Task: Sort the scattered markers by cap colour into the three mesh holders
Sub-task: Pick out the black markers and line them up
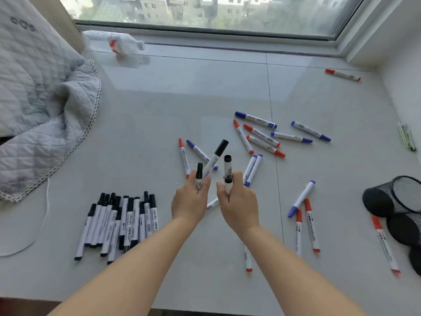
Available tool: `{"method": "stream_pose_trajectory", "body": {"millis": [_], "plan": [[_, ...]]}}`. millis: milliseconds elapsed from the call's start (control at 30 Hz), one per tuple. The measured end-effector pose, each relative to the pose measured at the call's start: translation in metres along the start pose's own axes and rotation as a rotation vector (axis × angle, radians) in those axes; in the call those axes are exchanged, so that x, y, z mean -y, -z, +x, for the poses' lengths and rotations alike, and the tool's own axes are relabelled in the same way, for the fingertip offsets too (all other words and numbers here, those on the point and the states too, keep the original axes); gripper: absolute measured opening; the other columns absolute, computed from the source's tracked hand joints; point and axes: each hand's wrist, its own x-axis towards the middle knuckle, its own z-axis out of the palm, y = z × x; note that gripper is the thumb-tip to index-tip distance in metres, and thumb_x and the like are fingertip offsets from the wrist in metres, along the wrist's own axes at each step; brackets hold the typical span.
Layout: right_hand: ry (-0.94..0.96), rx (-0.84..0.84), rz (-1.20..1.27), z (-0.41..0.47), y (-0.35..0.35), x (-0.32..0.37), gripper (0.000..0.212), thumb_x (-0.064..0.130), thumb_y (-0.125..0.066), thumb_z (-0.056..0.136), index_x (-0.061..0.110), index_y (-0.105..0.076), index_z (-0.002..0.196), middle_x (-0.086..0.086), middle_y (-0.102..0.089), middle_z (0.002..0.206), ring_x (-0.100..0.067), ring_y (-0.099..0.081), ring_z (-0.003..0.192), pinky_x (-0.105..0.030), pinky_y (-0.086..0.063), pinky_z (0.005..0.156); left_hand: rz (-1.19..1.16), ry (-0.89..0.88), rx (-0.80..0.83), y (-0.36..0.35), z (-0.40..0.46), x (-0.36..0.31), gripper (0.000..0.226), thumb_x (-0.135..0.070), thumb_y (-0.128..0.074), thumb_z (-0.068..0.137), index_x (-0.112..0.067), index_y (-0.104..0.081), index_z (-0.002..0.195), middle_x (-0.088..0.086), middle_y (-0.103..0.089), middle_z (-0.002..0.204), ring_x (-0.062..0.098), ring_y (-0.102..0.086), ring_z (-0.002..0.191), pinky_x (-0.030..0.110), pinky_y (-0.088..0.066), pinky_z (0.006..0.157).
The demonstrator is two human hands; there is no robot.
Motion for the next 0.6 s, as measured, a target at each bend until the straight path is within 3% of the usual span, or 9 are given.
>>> {"method": "stream_pose_trajectory", "body": {"millis": [67,133,200,300,433,600], "plan": [[-0.091,0.058,0.015,-0.011,-0.027,0.015,0.024,0.03,-0.046,0.093,0.011,-0.043,0.106,0.007,-0.046,0.056,-0.031,-0.055,0.062,-0.032,-0.033,0.055,-0.042,0.043,-0.014,0.024,-0.004,0.025,0.035,-0.053,-0.037,0.091,-0.025,-0.052,0.106,0.0,-0.051,0.061,0.023,-0.054,0.06,0.041,-0.05,0.058],[-0.162,0.143,-0.004,-0.021,-0.053,0.028,0.028,0.033,-0.043,0.094,0.012,-0.038,0.112,0.008,-0.045,0.057,-0.028,-0.053,0.065,-0.032,-0.03,0.057,-0.062,0.091,-0.045,0.049,-0.004,0.052,0.037,-0.048,-0.038,0.093,-0.016,-0.051,0.105,0.006,-0.057,0.071,0.027,-0.058,0.071,0.046,-0.052,0.069],[-0.275,0.235,-0.037,-0.029,-0.075,0.04,0.035,0.035,-0.039,0.094,0.012,-0.033,0.12,0.0,-0.054,0.068,-0.03,-0.056,0.072,-0.032,-0.032,0.059,-0.07,0.155,-0.089,0.072,-0.005,0.08,0.038,-0.043,-0.038,0.094,-0.008,-0.049,0.102,0.015,-0.061,0.084,0.032,-0.059,0.081,0.048,-0.05,0.076],[-0.415,0.325,-0.126,-0.035,-0.104,0.054,0.043,0.04,-0.035,0.095,0.01,-0.03,0.125,-0.011,-0.062,0.087,-0.032,-0.056,0.082,-0.033,-0.034,0.061,-0.032,0.224,-0.164,0.109,-0.004,0.12,0.036,-0.039,-0.038,0.095,-0.005,-0.047,0.102,0.018,-0.061,0.091,0.033,-0.057,0.085,0.041,-0.049,0.076],[-0.393,0.377,-0.286,-0.04,-0.136,0.072,0.044,0.044,-0.032,0.095,0.011,-0.032,0.124,-0.005,-0.058,0.075,-0.028,-0.051,0.072,-0.034,-0.034,0.057,0.118,0.354,-0.22,0.15,-0.001,0.167,0.04,-0.04,-0.038,0.095,-0.004,-0.043,0.112,0.025,-0.059,0.106,0.039,-0.055,0.101,0.04,-0.042,0.077],[-0.353,0.404,-0.428,-0.037,-0.16,0.073,0.043,0.044,-0.029,0.094,0.013,-0.031,0.125,-0.012,-0.066,0.088,-0.033,-0.058,0.076,-0.034,-0.034,0.058,0.25,0.429,-0.202,0.169,0.0,0.212,0.031,-0.045,-0.034,0.094,-0.015,-0.036,0.102,0.018,-0.062,0.09,0.036,-0.058,0.084,0.038,-0.044,0.067]]}}
